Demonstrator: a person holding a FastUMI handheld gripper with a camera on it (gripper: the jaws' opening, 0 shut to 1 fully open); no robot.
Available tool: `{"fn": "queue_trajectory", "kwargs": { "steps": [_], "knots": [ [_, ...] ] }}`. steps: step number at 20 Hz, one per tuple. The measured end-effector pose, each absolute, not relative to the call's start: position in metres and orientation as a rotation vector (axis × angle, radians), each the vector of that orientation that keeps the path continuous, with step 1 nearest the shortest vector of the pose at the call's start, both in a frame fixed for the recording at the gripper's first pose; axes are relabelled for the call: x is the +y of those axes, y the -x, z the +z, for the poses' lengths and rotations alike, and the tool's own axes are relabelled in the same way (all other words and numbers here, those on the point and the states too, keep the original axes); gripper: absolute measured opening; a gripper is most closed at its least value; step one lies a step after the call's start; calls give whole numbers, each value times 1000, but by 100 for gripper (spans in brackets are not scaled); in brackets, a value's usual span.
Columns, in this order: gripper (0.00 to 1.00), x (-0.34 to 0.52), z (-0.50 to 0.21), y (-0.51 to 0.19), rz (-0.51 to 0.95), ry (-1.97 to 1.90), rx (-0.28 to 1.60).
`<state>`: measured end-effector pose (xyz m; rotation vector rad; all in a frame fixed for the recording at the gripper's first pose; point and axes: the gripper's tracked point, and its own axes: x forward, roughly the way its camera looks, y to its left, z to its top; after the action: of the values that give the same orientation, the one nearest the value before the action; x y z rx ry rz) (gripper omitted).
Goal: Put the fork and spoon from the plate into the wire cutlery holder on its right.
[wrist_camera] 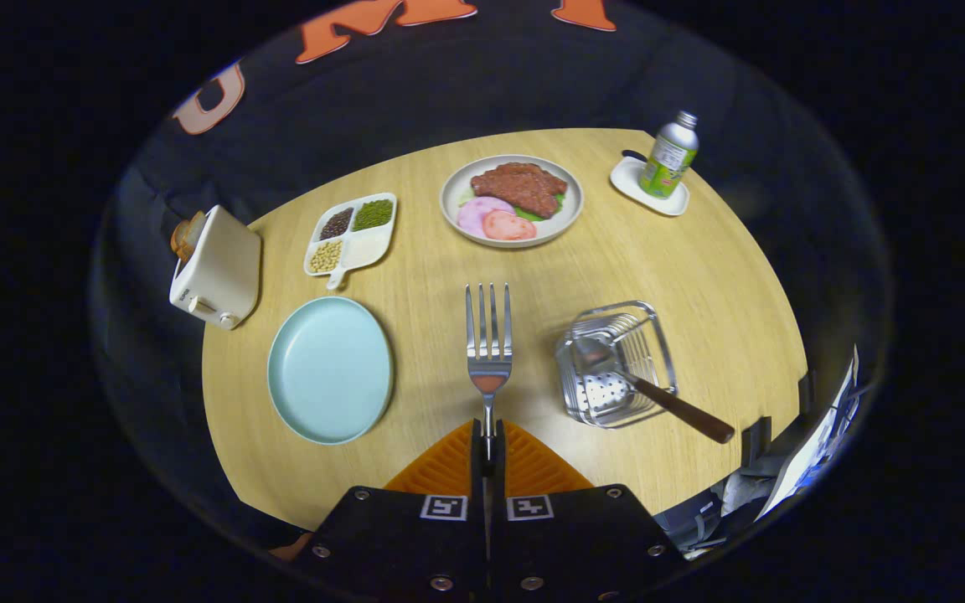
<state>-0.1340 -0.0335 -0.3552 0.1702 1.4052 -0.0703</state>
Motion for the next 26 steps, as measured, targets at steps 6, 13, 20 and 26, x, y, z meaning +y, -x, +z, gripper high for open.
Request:
{"fn": "queue_trajectory", "kwargs": {
  "steps": [6,13,20,26],
  "knots": [
    [3,-84,-353,151,-98,-171,1425],
    [4,-100,-368,152,-67,-159,1470],
    [10,-100,-359,139,-2,-187,1445],
    [23,-109,-320,92,5,-227,1226]
  ]
}}
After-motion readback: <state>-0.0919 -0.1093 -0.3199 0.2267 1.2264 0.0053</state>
